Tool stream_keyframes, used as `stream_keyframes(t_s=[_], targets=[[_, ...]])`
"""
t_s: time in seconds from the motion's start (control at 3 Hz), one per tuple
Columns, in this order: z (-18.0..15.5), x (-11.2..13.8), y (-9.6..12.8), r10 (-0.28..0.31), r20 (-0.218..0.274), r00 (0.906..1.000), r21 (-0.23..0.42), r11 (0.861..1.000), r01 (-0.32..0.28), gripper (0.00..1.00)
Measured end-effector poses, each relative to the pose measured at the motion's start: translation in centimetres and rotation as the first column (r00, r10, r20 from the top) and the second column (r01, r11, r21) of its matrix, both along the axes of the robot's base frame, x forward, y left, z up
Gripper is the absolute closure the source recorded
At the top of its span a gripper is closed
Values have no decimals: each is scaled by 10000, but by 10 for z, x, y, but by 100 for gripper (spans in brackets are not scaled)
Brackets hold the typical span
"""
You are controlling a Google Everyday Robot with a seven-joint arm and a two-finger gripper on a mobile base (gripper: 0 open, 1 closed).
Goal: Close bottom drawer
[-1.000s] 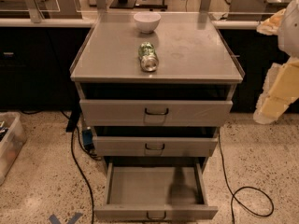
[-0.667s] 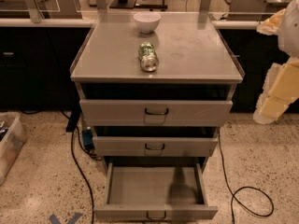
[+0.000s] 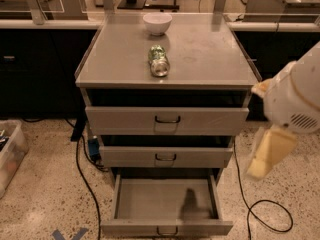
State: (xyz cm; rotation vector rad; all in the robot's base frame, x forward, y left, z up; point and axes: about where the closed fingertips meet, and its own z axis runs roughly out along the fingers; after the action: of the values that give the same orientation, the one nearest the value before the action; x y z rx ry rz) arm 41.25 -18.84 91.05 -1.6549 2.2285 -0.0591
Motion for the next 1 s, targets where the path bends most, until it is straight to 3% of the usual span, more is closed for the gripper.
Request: stream_keyframes(t_s=[0.33, 0.67, 1.0], targets=[[-74, -13, 9, -235, -907, 9956, 101, 9996, 245, 0], [-143, -26, 10, -763, -1806, 9806, 419, 9955, 851, 0], [-193, -30, 11, -832, -2078, 9746, 925, 9902, 1042, 0]])
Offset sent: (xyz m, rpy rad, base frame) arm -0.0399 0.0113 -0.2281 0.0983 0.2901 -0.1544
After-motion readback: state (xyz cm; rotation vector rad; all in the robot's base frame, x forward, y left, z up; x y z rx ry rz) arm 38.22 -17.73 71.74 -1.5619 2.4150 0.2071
